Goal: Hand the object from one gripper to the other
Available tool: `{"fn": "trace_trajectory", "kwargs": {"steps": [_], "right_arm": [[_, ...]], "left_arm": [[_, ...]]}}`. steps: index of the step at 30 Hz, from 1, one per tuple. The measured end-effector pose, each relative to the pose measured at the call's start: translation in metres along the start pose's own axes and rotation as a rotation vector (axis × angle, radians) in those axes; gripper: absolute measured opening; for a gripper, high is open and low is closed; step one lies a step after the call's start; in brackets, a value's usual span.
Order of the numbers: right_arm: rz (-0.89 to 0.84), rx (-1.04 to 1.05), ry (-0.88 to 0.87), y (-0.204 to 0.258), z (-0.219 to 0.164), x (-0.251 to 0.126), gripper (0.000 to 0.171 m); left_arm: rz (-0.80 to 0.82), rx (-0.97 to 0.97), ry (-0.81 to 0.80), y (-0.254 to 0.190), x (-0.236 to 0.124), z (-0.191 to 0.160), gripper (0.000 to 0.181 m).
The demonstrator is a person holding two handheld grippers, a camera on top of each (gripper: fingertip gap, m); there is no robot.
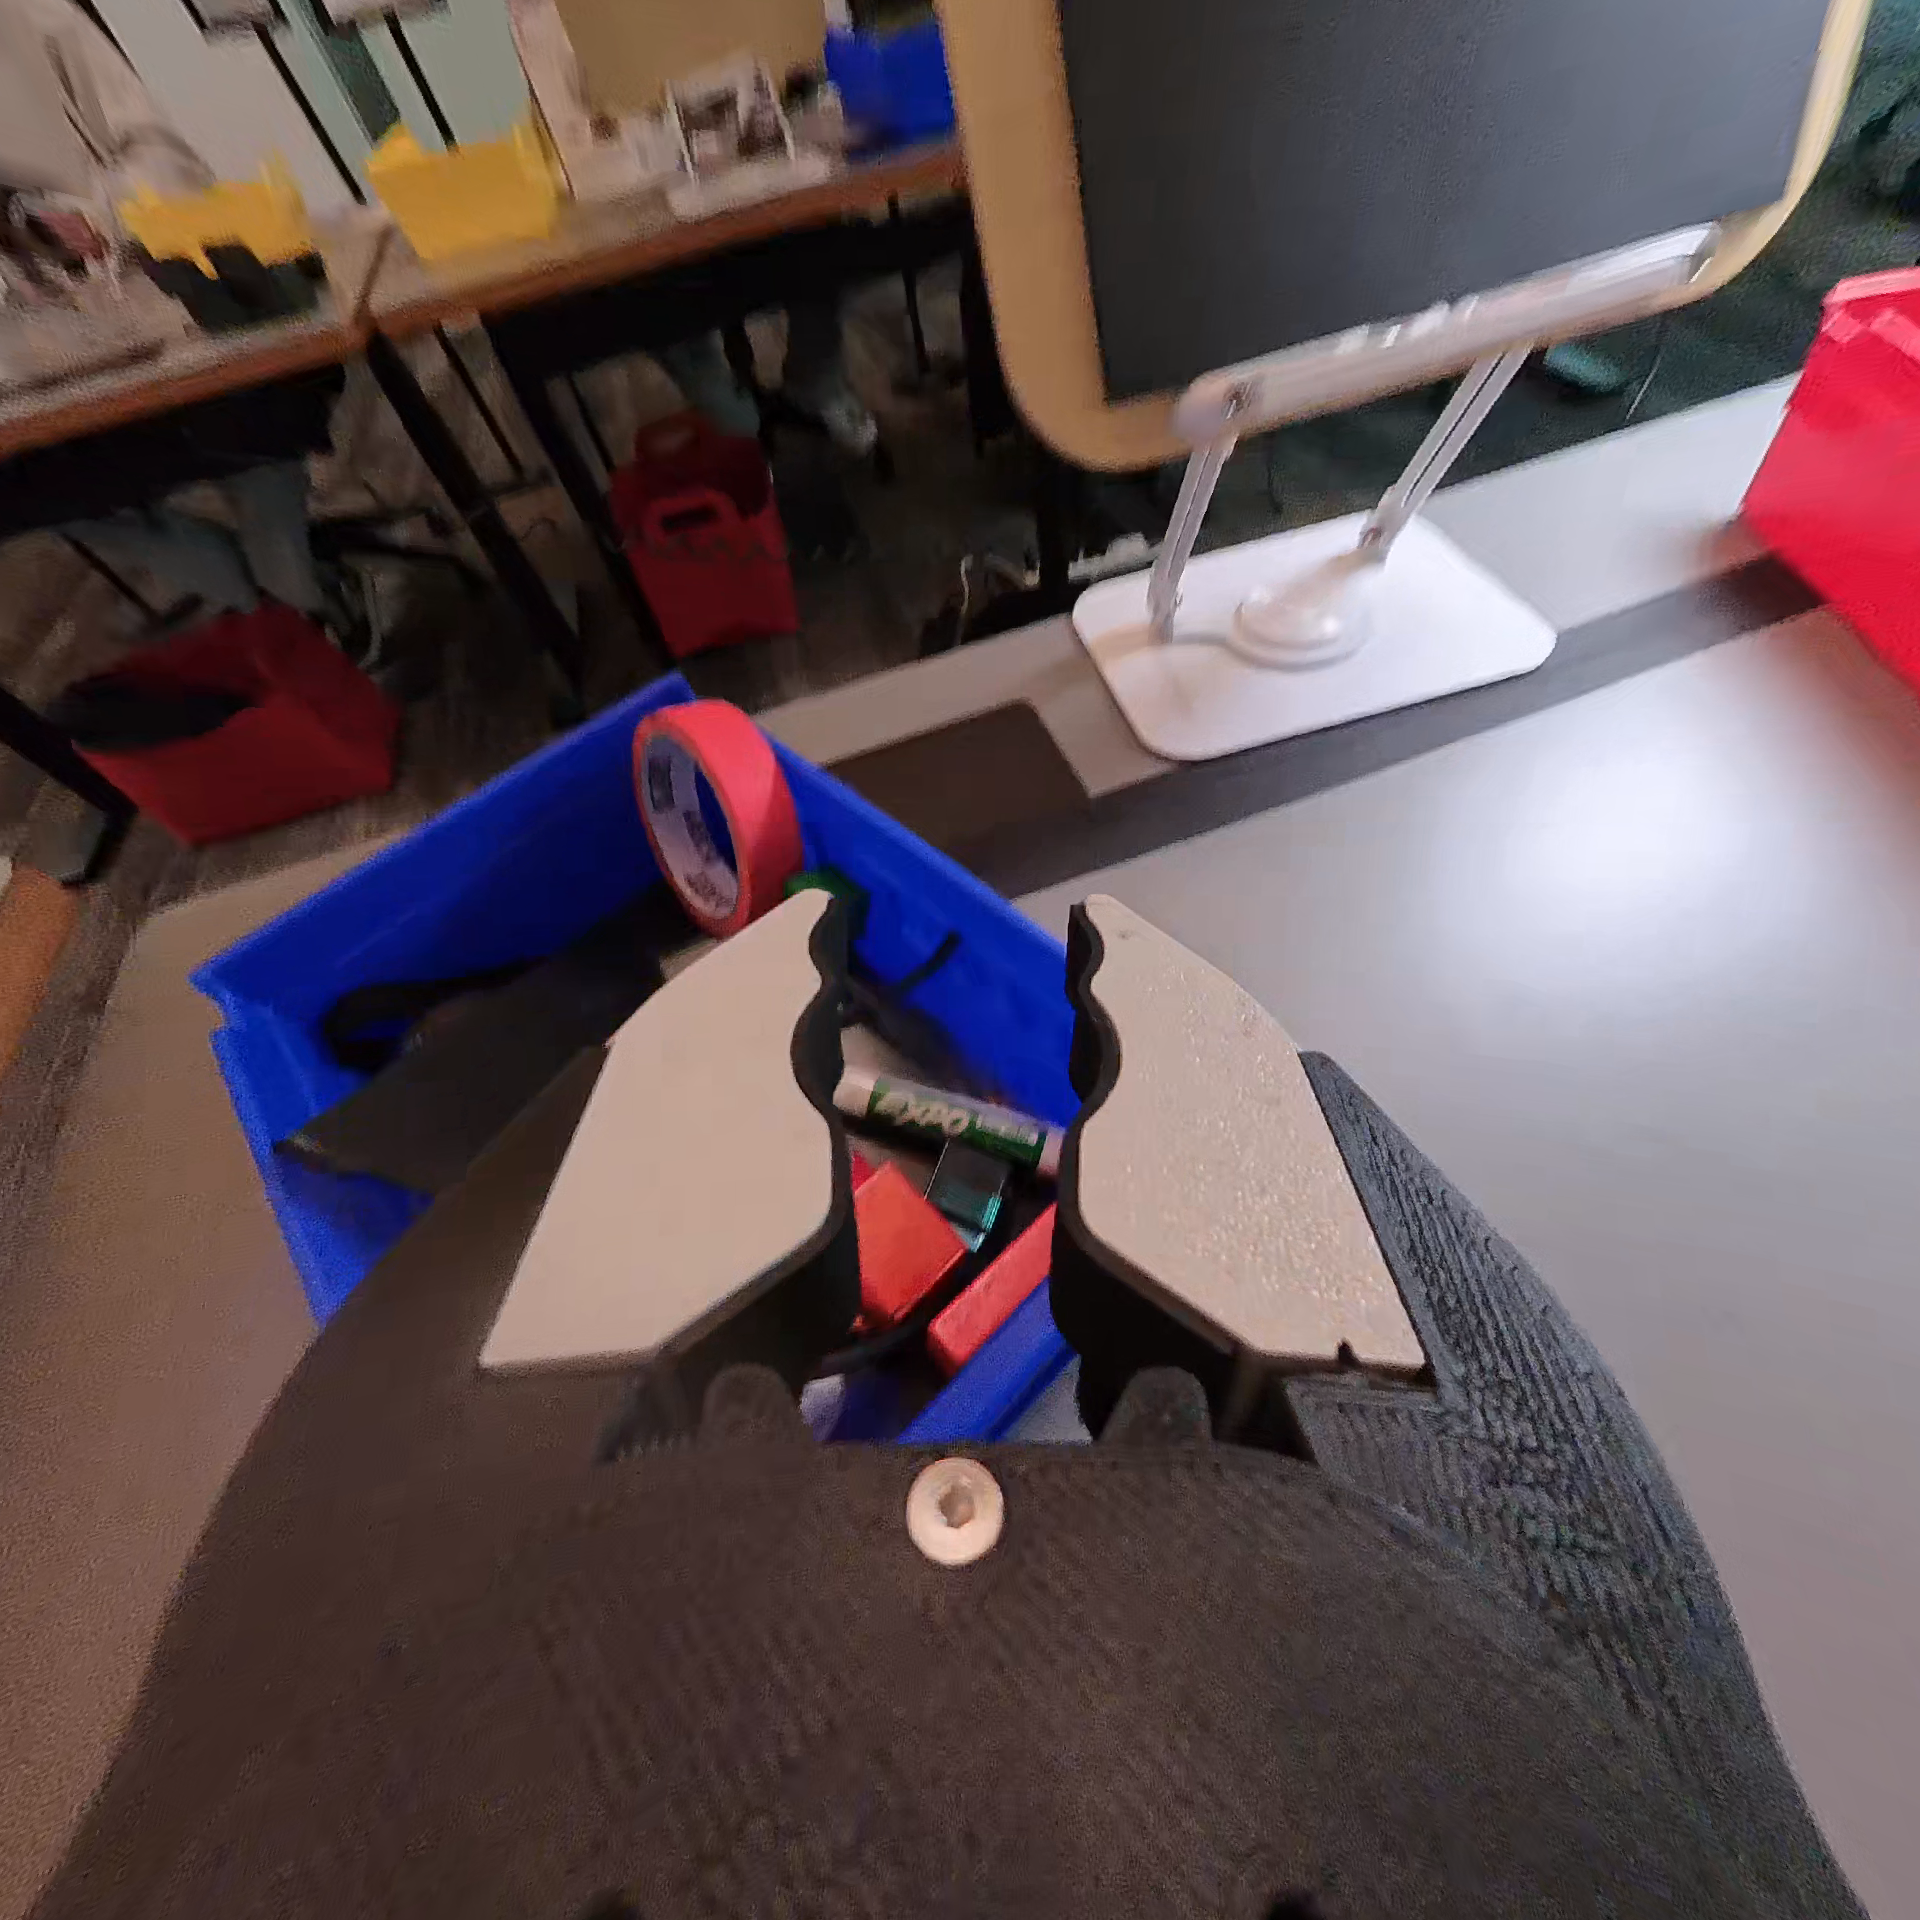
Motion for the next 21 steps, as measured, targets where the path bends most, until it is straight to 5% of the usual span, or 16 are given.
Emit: {"fn": "trace_trajectory", "kwargs": {"steps": [10, 14, 21], "right_arm": [[0.793, -0.223, -0.026, 0.176, 0.023, 0.012, 0.023], [0.866, -0.281, 0.029, 0.207, 0.011, 0.018, 0.023], [0.9, -0.212, -0.004, 0.205, 0.014, 0.013, 0.02]], "left_arm": [[0.073, 0.016, 0.565, 0.014, 0.047, -0.071, 0.055], [0.119, 0.006, 0.569, 0.018, 0.059, -0.08, 0.035], [0.161, 0.169, 0.65, -0.003, 0.067, -0.085, 0.04]]}}
Point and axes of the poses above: each gripper's, where its closed fingertips meet, x out along the fingers, z out of its top, y = z × x across the jaws, the point moved 9 cm from there along -x, back along the fingers, and after that the axes turned 6 degrees about z, right-handed, at the moved point
